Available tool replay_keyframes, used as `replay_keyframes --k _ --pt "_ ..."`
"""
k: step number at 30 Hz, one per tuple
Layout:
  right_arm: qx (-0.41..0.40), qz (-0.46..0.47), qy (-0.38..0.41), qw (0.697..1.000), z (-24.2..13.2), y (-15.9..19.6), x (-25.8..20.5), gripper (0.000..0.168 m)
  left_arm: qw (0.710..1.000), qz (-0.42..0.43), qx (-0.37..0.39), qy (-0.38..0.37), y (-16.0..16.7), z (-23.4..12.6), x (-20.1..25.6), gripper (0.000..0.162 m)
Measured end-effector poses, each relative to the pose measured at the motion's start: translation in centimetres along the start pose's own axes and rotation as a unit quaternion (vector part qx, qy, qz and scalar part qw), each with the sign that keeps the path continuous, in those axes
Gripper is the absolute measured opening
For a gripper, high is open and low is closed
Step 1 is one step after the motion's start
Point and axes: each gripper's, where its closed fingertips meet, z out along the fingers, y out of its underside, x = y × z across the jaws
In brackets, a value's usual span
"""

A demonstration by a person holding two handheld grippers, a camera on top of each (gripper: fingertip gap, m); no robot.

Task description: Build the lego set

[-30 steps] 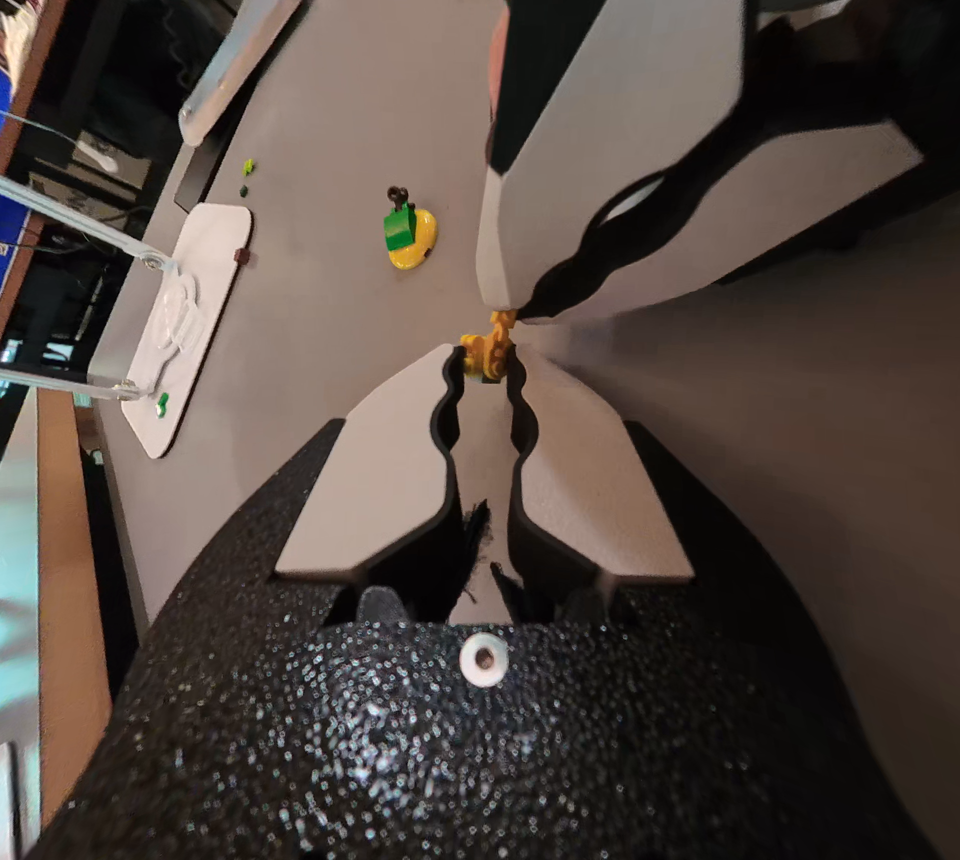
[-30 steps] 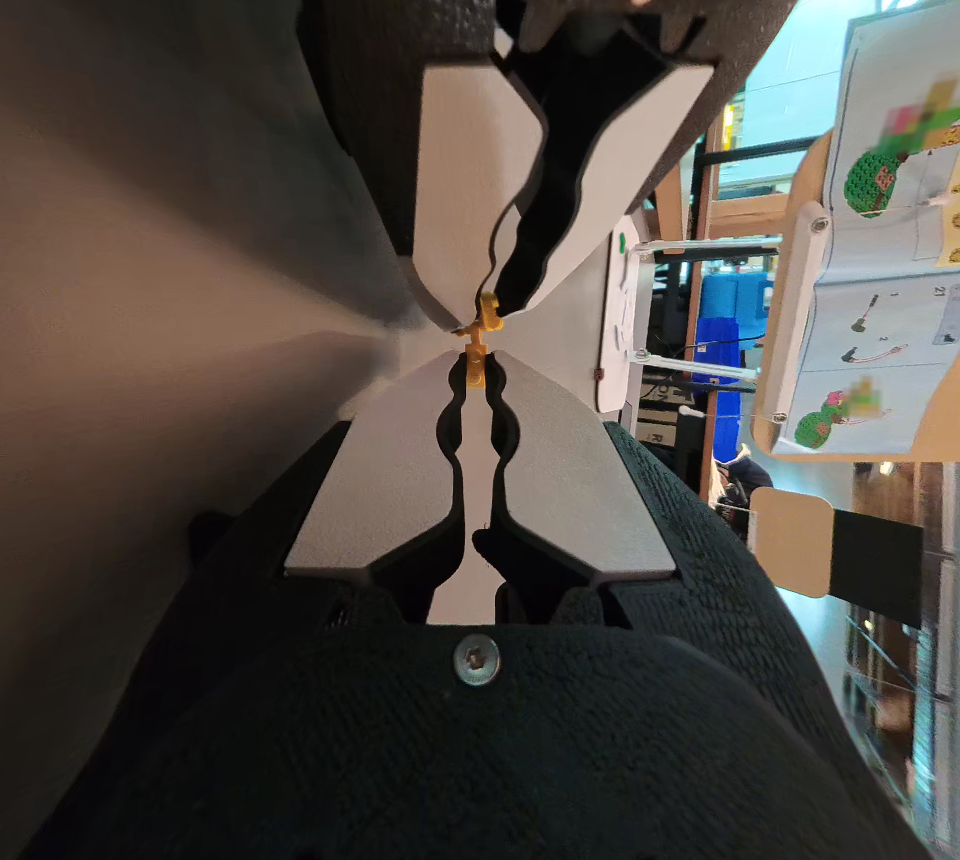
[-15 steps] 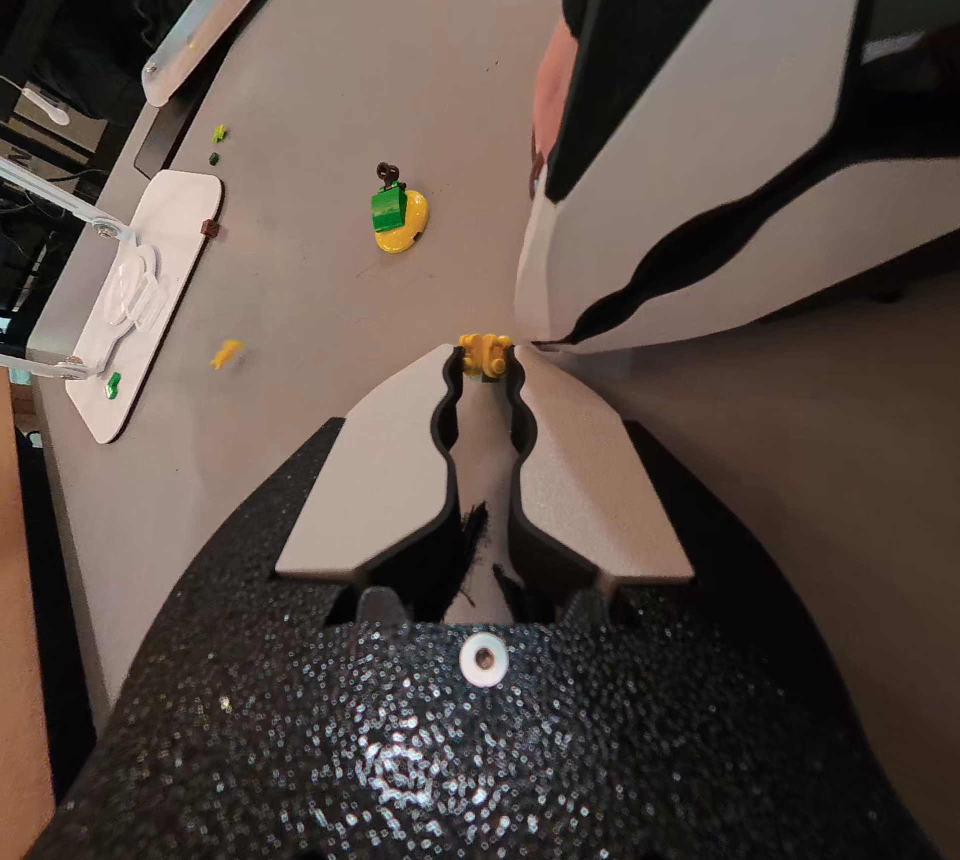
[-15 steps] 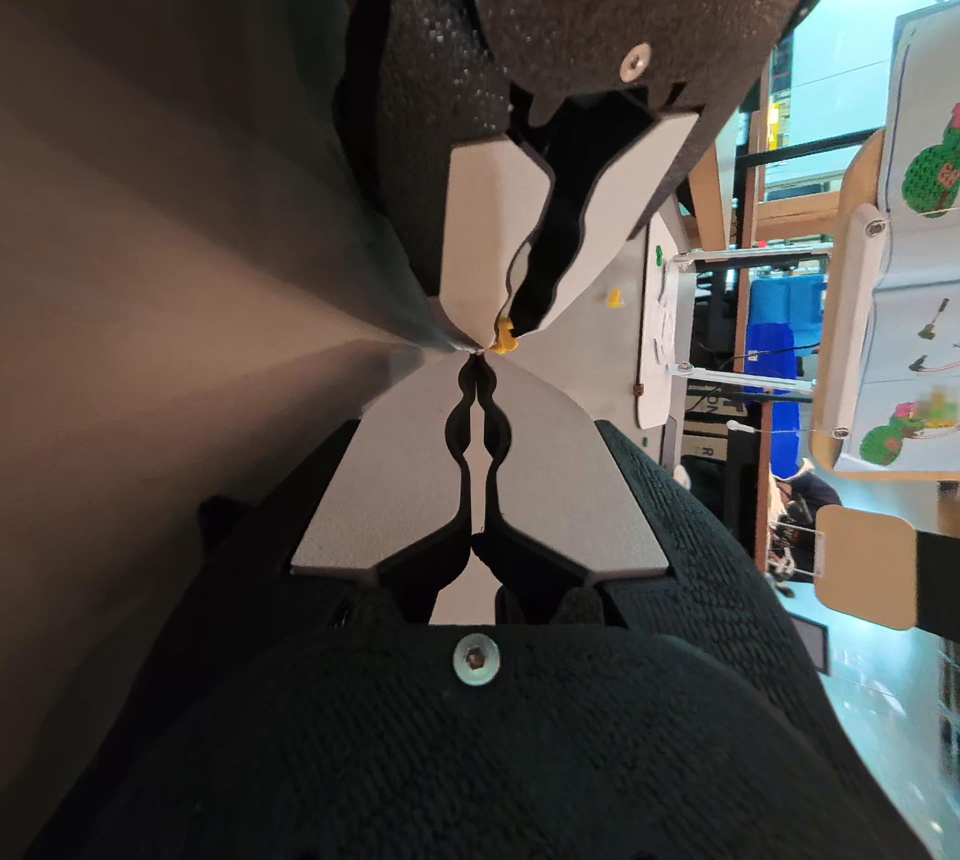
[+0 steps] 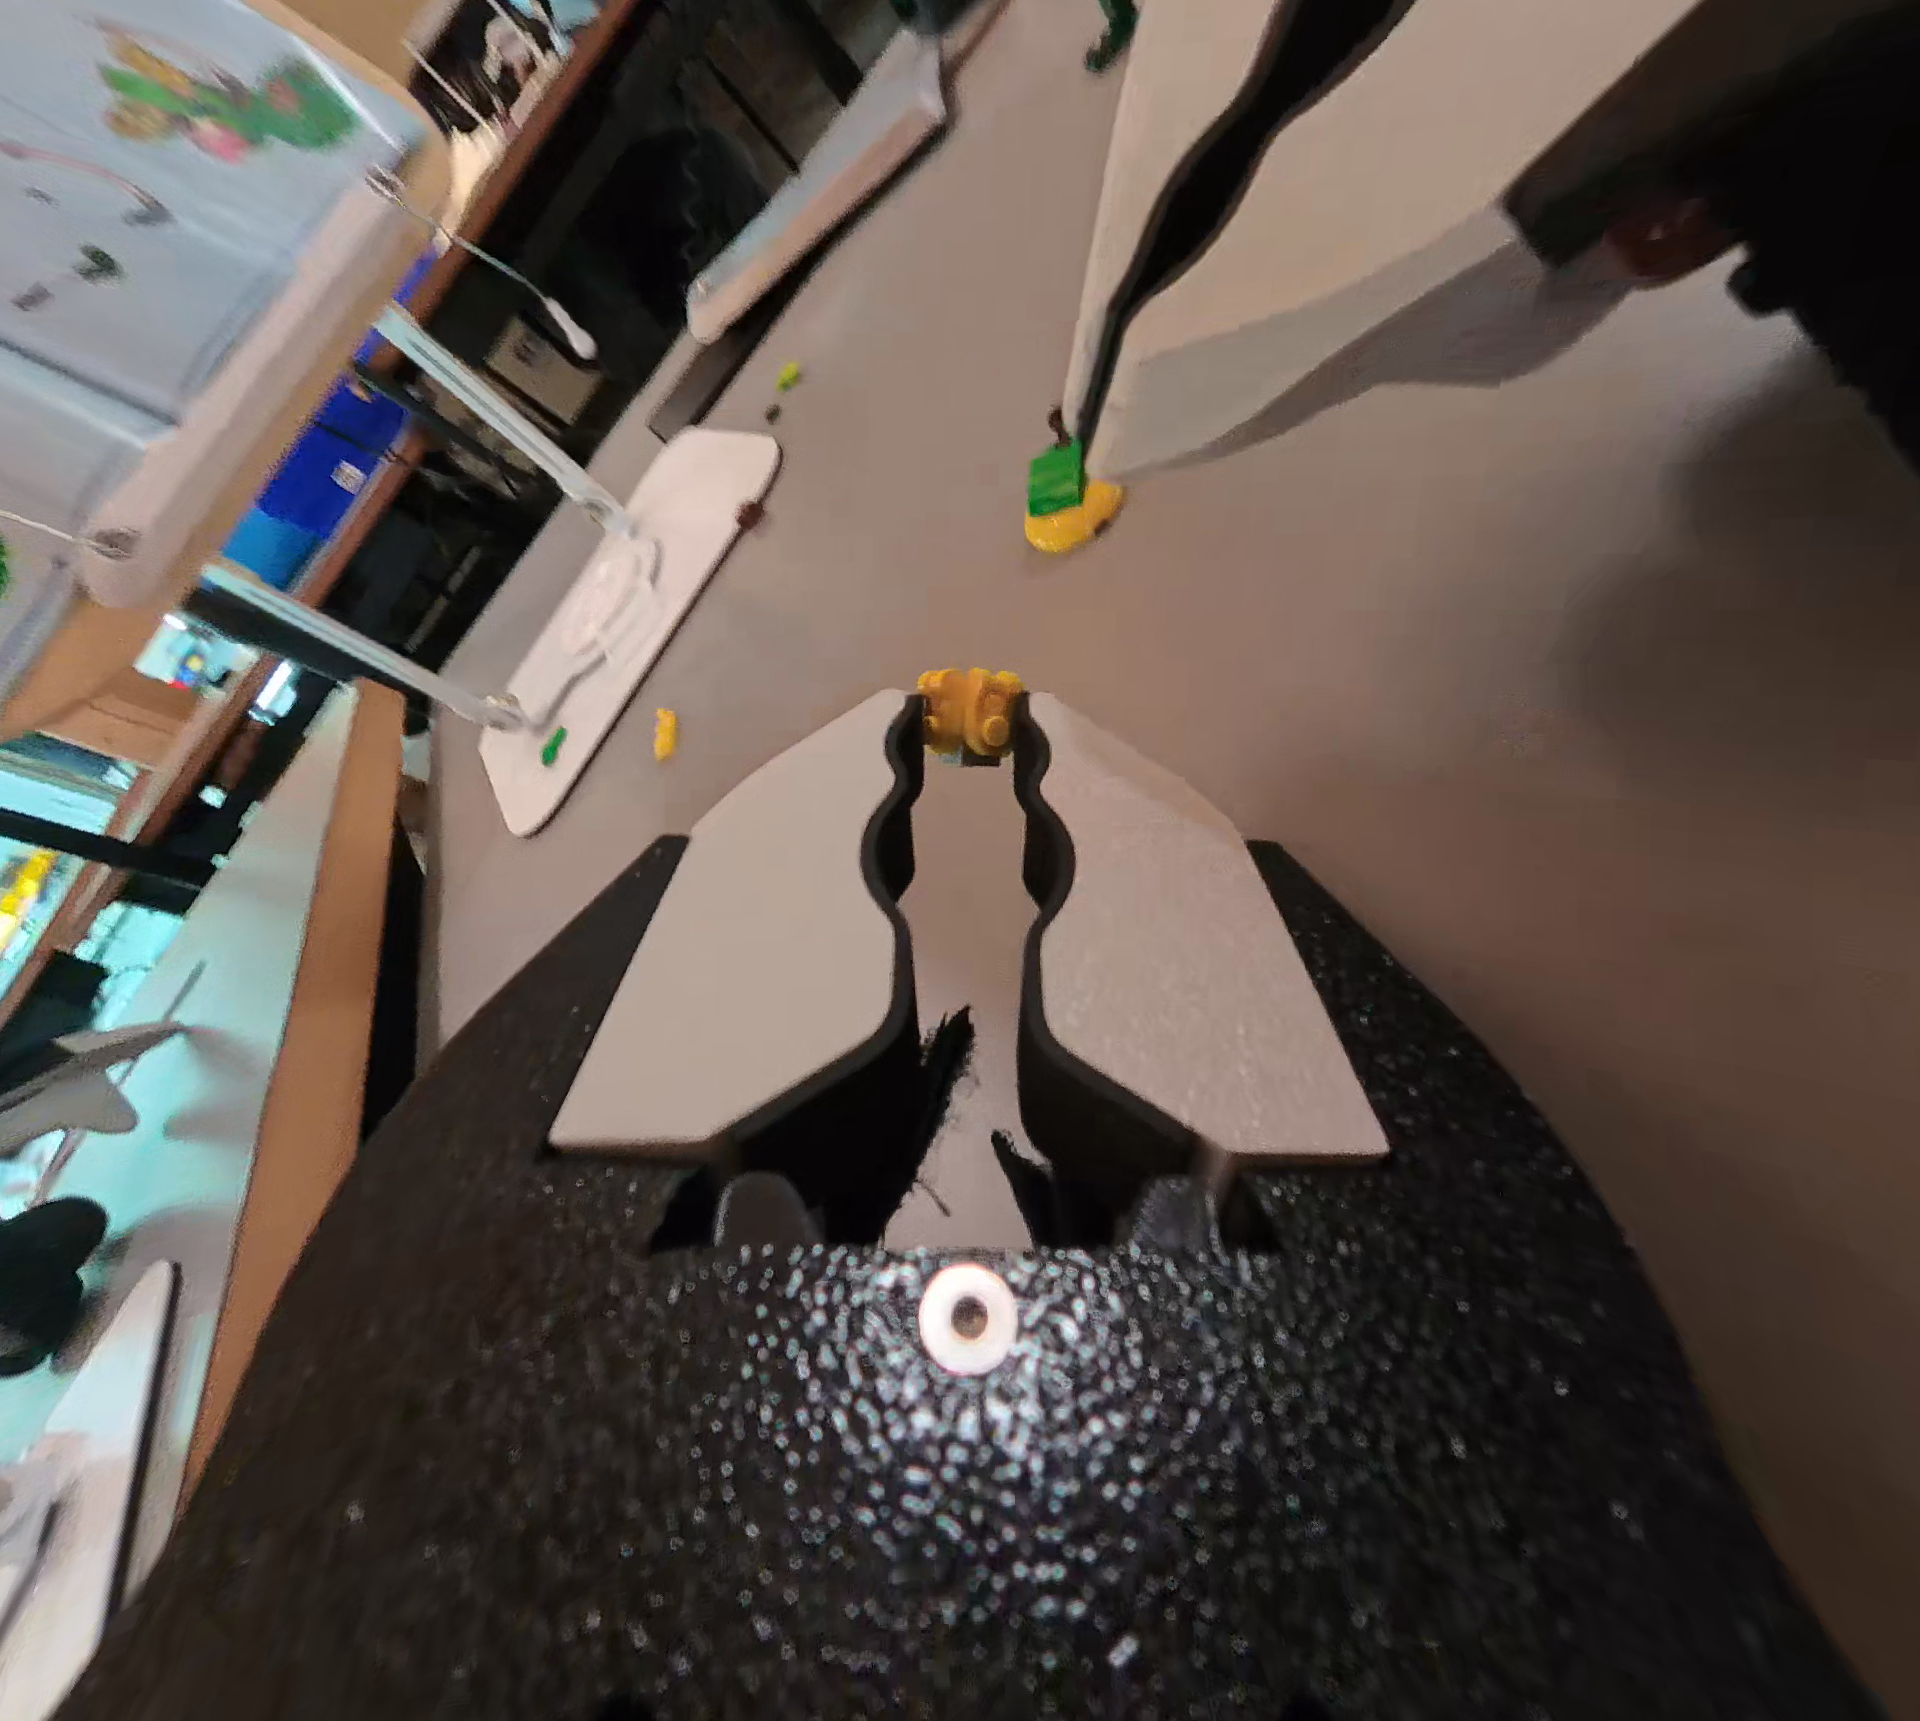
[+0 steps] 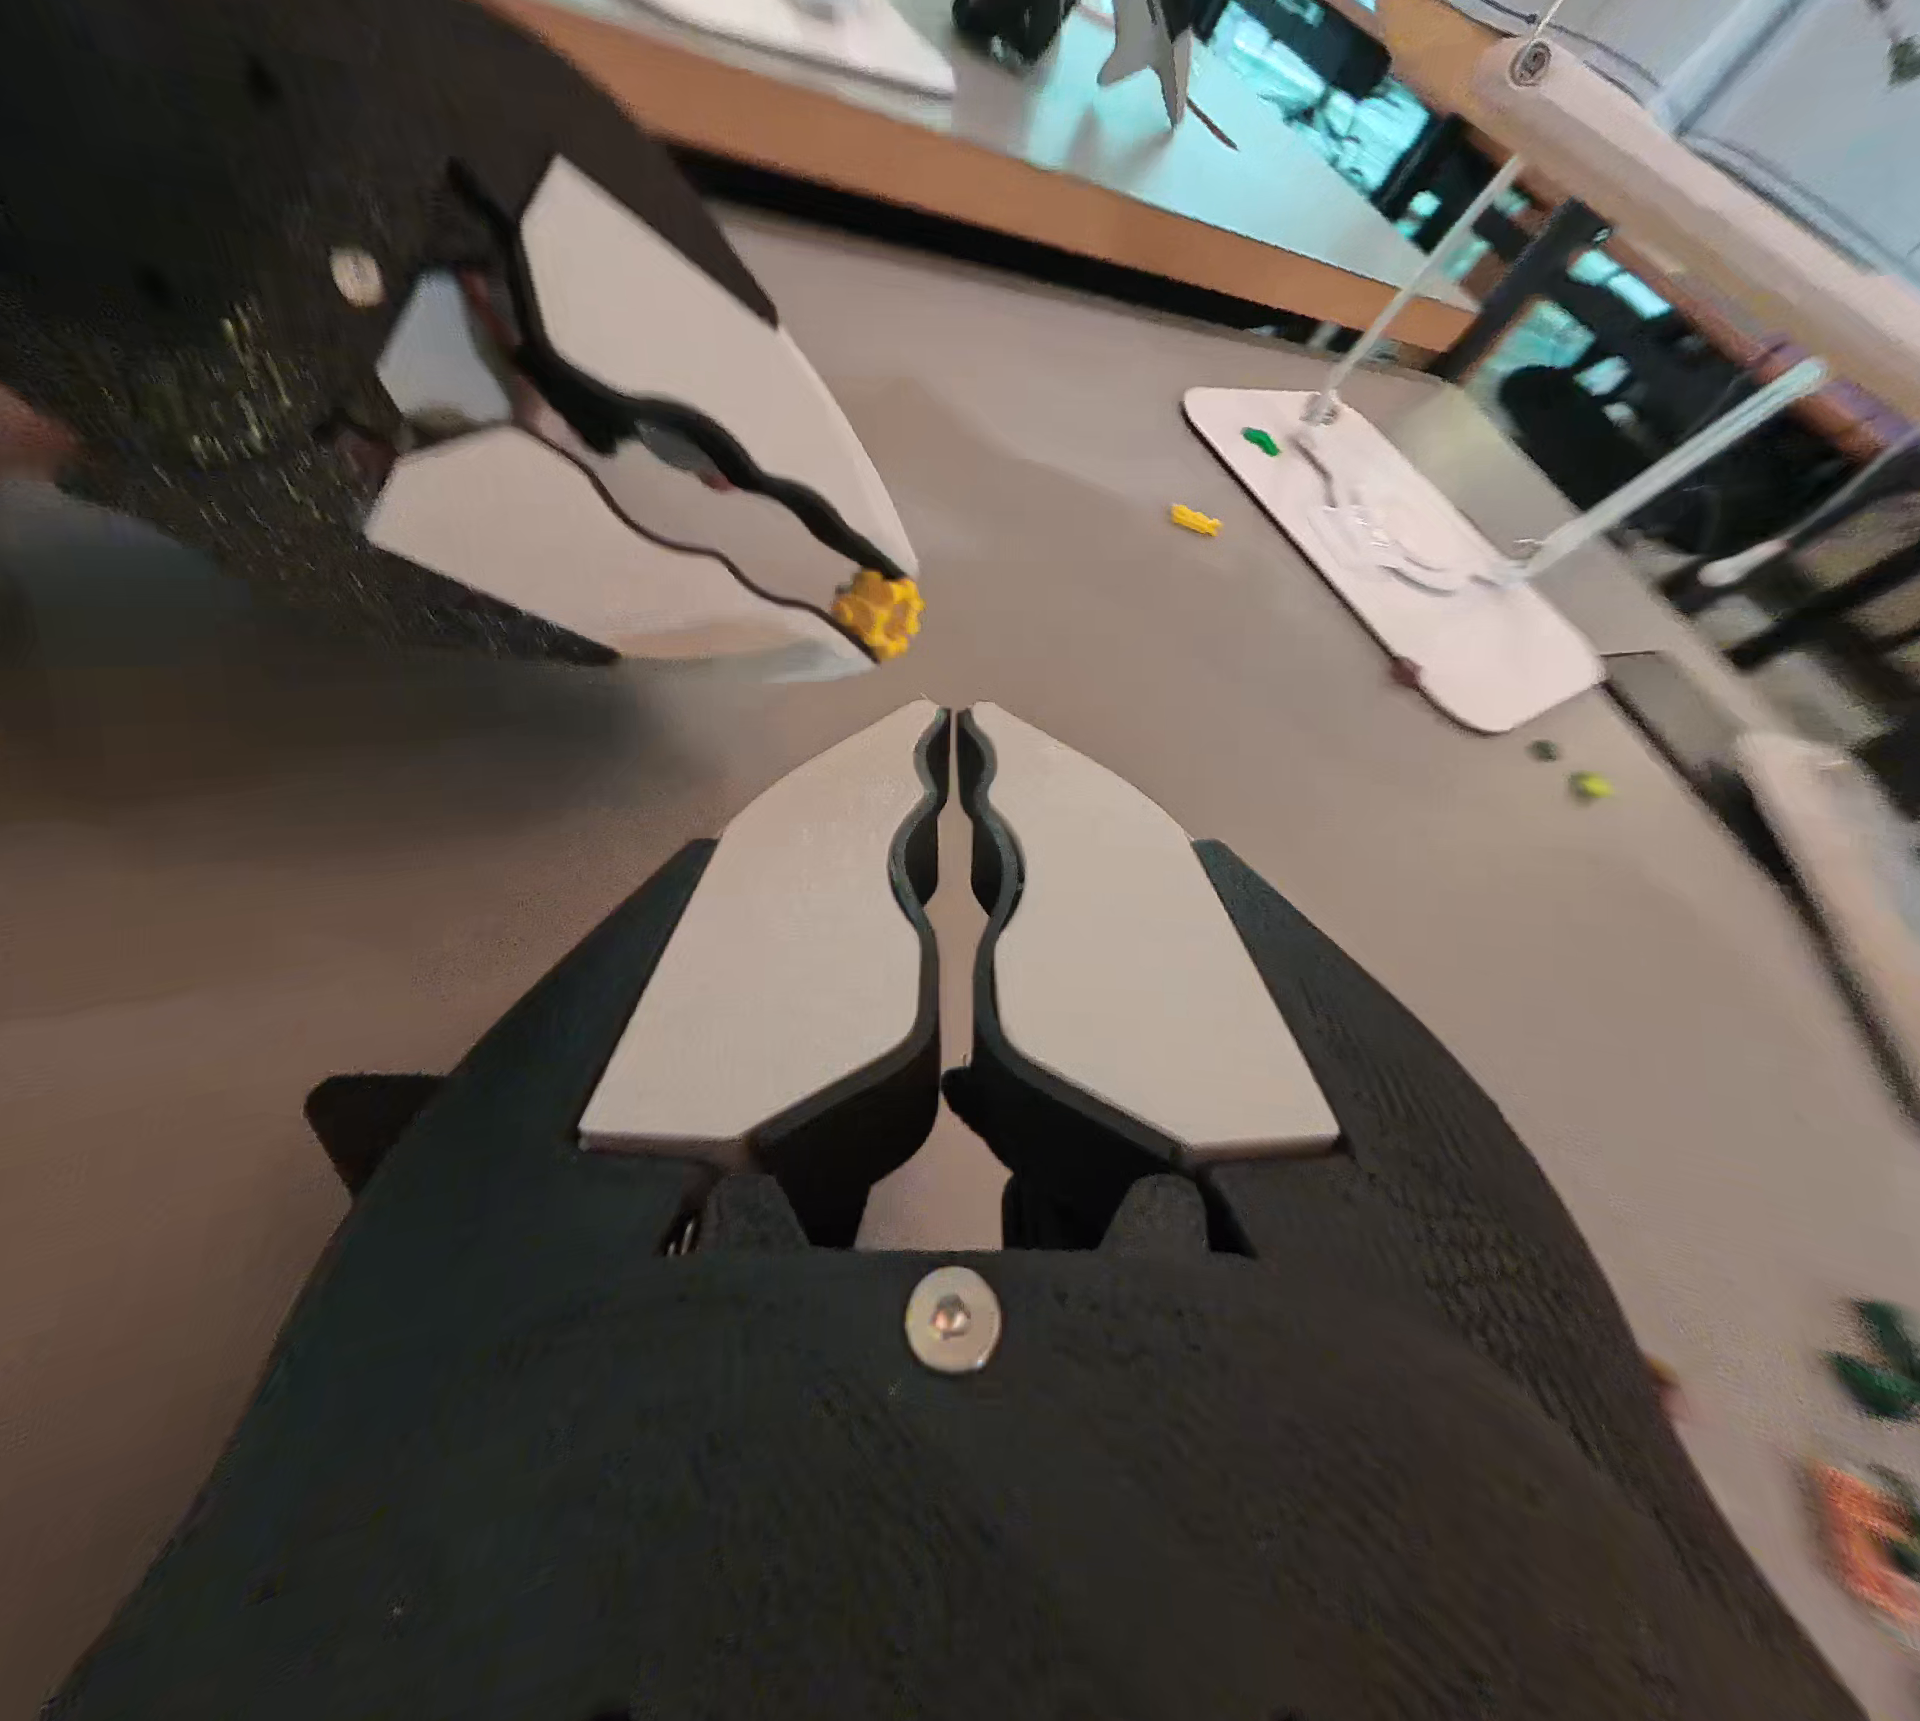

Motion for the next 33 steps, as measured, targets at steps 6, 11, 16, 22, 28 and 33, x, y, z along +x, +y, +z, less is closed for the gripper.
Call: replay_keyframes --k 6,11,16,22,28,33 --pt "0.072 0.231 -0.121 0.963 -0.9 -2.2 -0.4 0.02 0.994 0.028 0.102 -0.019 -3.1 -1.6 -0.4 0.016" --pt "0.061 0.296 -0.194 0.933 -1.0 -2.1 -1.6 0.031 0.989 0.01 0.15 0.015 -4.7 -2.4 0.3 0.016" --pt "0.077 0.307 -0.211 0.925 -1.3 -2.7 -1.6 0.028 0.985 0.003 0.164 0.049 -5.2 -2.7 1.1 0.016" --pt "0.075 0.32 -0.245 0.912 -1.7 -2.7 -2.0 0.017 0.982 0.001 0.178 0.068 -5.7 -2.9 1.7 0.016" --pt "0.096 0.407 -0.288 0.862 -2.4 -3.4 -1.2 0.017 0.978 0.005 0.205 0.023 -6.8 -3.0 0.9 0.026" --pt "0.093 0.442 -0.323 0.832 -2.8 -3.5 -1.2 0.016 0.984 0.049 0.171 0.008 -6.2 -2.3 1.2 0.026"
